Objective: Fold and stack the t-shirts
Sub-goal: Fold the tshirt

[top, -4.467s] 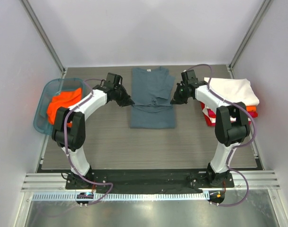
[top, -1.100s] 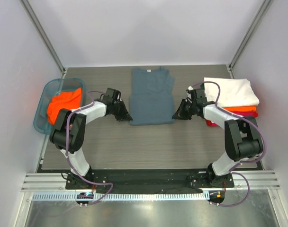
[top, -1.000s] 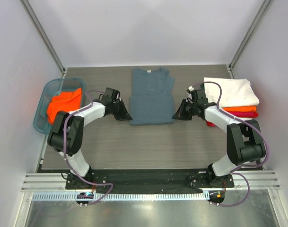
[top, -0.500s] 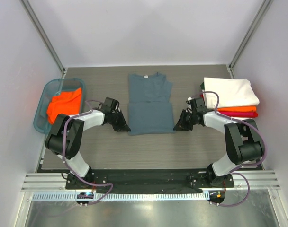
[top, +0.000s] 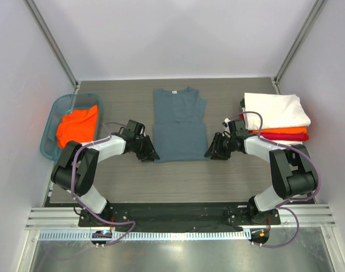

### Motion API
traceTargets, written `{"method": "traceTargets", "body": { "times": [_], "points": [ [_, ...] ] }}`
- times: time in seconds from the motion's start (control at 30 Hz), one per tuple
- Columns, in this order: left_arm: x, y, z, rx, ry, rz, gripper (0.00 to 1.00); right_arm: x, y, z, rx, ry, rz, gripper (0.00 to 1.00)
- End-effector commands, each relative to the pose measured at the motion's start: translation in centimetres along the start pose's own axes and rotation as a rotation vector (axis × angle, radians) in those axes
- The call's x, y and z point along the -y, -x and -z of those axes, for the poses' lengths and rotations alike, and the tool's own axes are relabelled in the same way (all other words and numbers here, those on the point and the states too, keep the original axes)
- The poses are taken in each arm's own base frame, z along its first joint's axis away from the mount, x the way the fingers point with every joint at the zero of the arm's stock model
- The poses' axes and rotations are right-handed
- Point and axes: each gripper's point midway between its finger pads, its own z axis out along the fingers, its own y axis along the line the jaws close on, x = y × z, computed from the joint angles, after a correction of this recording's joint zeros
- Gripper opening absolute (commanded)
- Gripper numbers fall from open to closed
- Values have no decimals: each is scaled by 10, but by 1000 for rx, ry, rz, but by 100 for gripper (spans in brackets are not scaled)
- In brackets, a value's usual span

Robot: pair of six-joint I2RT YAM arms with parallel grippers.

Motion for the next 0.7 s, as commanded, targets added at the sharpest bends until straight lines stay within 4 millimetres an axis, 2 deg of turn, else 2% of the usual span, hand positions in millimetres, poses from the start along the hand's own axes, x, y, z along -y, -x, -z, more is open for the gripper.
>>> {"method": "traceTargets", "body": {
  "times": [0.0, 0.1, 0.27, 0.3, 0.47, 0.67],
  "points": [
    [-1, -5, -1, 6, 12, -2, 31, 2, -10, -4, -27, -7, 10, 45],
    [-4, -9, -3, 1, 24, 1, 29, 3, -14, -7, -35, -16, 10, 43],
    [-12, -11, -3, 5, 53, 9, 26, 7, -17, -14, -41, -29, 6, 26],
    [-20, -10, 1, 22, 102, 9, 27, 7, -15, -13, -34, -29, 6, 18],
    [-26, -6, 8, 45, 146, -7, 29, 6, -12, -12, -23, -32, 11, 7],
    [-27, -12, 15, 28, 158, -10, 31, 8, -12, -13, -25, -39, 9, 4]
  ]
}}
